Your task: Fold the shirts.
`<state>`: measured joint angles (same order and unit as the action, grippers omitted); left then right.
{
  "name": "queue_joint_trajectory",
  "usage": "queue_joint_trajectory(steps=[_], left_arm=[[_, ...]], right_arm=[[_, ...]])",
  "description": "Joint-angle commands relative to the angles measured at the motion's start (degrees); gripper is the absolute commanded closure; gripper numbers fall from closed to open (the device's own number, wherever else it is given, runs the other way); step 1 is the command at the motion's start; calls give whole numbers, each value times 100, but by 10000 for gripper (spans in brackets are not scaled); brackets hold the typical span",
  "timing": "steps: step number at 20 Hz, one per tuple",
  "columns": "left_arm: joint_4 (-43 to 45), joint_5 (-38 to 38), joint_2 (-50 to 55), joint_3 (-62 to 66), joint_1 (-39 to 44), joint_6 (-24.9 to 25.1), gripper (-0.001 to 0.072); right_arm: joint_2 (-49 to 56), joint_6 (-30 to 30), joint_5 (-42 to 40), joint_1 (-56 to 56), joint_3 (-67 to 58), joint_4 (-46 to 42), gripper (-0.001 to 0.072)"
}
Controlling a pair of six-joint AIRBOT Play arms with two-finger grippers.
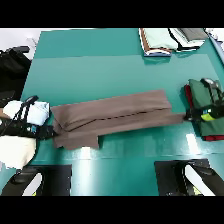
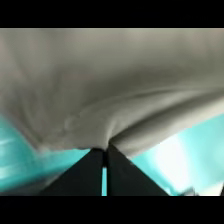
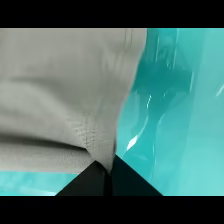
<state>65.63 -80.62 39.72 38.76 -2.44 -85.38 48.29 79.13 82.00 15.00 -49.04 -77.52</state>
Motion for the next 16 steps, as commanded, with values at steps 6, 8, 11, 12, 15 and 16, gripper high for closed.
queue_joint_trajectory(steps=[6,8,11,12,15,16], left_arm=[[90,1576,2656,1657,-4,341,683],[87,1644,2885,1810,-4,339,683],[85,1759,2907,1814,-4,337,535],[85,1799,2907,1814,-4,319,233],[-15,1731,2907,1862,-4,271,239],[-140,1698,2907,1862,-4,275,412]], right_arm=[[2924,37,-509,-728,-2234,431,697],[3403,35,-619,-734,-2640,953,697],[3969,33,-605,-730,-3244,1257,599],[4105,33,-568,-728,-3399,1292,399],[4288,-415,-293,-570,-3574,1316,340],[4288,-540,-240,-485,-3504,1316,299]])
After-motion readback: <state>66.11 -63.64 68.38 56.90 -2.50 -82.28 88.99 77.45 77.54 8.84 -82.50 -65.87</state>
